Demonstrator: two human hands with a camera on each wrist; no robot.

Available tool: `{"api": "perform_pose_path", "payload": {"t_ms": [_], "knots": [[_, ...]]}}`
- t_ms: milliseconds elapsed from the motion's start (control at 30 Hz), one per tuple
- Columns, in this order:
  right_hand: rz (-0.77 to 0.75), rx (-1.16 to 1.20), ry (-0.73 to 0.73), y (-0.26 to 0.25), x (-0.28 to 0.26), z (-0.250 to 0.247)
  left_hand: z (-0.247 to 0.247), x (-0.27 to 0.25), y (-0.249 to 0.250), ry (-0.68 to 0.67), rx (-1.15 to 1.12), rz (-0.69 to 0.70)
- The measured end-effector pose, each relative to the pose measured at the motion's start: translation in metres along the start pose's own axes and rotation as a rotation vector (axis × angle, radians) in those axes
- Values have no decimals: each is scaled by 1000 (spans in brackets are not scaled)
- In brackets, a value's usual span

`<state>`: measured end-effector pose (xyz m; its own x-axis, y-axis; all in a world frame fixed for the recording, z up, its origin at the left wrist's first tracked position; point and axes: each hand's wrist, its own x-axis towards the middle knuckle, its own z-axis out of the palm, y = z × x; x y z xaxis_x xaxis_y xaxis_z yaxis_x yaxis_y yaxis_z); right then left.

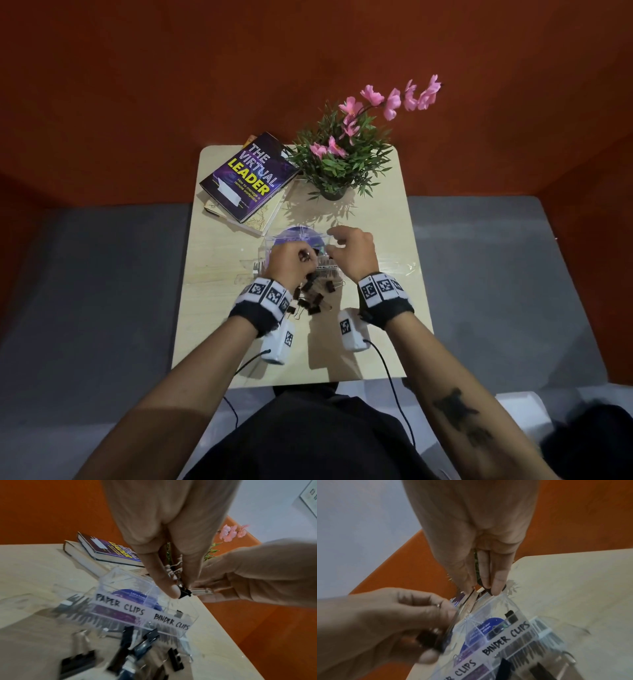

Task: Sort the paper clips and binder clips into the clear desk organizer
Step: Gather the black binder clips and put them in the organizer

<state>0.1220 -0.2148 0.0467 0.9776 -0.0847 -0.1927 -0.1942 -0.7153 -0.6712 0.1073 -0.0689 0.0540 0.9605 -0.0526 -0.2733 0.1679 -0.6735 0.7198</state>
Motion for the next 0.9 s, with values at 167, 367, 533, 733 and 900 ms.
{"api": "perform_pose_path", "payload": {"t_ms": [167,367,533,733,900], "knots": [[138,17,36,34,-23,2,24,30,23,85,-34,-43],[197,-24,-36,63,-44,14,35,37,12,-97,5,-110],[165,-107,-49,69,-51,38,14,-8,-5,-4,-79,-19],[86,-200,-169,63,-59,62,24,-52,-70,-155,390,-319],[37,-245,-264,53,-72,75,41,-52,-75,-247,458,-240]]}}
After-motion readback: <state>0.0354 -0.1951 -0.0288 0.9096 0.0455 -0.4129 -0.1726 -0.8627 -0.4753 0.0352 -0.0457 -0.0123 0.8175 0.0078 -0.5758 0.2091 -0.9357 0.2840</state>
